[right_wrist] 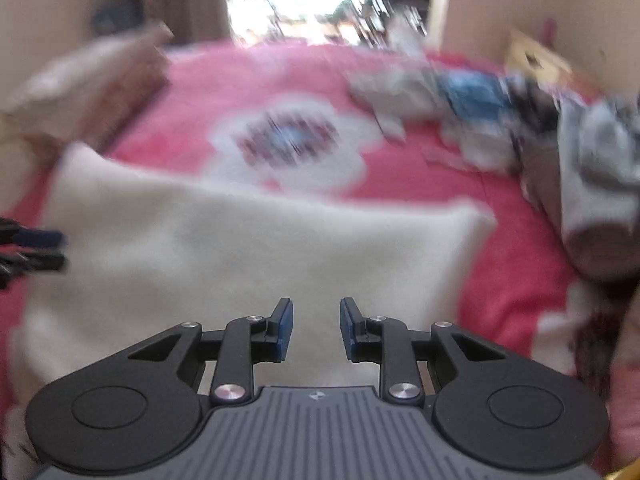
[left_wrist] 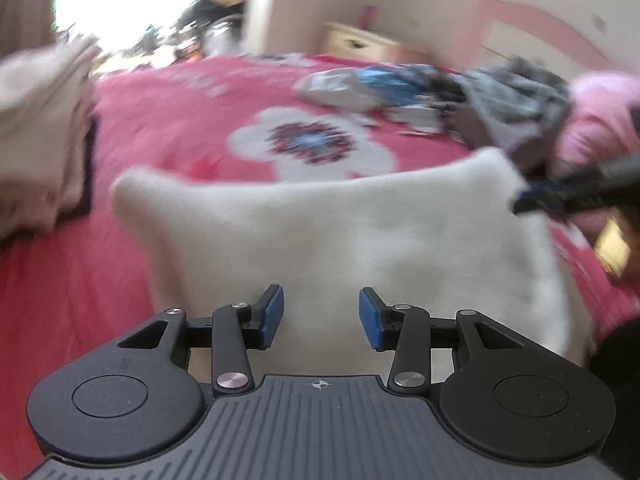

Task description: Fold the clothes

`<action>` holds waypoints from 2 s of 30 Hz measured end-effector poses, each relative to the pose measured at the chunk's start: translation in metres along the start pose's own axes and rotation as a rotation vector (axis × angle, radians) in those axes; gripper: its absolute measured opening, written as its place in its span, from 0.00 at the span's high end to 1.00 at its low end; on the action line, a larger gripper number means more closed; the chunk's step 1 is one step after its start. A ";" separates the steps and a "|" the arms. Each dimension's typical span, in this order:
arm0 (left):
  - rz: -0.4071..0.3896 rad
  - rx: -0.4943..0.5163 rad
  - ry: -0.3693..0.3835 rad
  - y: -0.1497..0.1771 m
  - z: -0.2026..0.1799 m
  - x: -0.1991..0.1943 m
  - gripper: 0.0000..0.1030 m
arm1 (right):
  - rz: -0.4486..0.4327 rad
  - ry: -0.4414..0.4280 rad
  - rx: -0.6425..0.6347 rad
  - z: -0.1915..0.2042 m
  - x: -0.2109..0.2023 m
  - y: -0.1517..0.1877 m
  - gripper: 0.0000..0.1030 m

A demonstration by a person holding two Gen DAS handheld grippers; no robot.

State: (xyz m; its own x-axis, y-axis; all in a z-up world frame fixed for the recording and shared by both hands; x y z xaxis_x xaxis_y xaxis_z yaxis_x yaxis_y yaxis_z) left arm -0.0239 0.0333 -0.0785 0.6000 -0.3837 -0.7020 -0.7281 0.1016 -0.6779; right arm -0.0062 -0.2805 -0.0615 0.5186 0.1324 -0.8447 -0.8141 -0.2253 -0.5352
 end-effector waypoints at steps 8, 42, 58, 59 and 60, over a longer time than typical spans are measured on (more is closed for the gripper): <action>-0.059 -0.036 0.006 0.001 0.003 -0.012 0.61 | 0.010 -0.031 0.043 -0.018 -0.002 -0.011 0.74; -0.226 -0.037 -0.177 -0.051 0.074 0.013 0.58 | -0.184 0.111 0.297 -0.090 0.034 -0.063 0.77; -0.183 -0.080 -0.087 -0.044 0.066 -0.012 0.57 | -0.024 0.023 0.311 -0.088 0.008 -0.042 0.80; -0.160 -0.088 -0.070 -0.040 0.065 -0.009 0.57 | 0.026 0.048 0.290 -0.086 0.018 -0.033 0.80; -0.131 -0.090 -0.064 -0.035 0.063 -0.004 0.57 | 0.070 0.066 0.284 -0.087 0.030 -0.024 0.80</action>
State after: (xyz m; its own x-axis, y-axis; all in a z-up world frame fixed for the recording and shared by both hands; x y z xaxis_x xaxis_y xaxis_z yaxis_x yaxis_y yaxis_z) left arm 0.0199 0.0894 -0.0660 0.7097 -0.3285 -0.6233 -0.6671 -0.0289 -0.7444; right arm 0.0519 -0.3550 -0.0732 0.4669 0.0604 -0.8822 -0.8842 0.0488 -0.4646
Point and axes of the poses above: each gripper's, at about its wrist camera, not at the fingertips, and x roughly the way its jaws point, z to its left, y to its underside, the point moved 1 cm from there along x, roughly the way its jaws point, and after that the axes turned 1 degree about z, right-handed, at the moved point
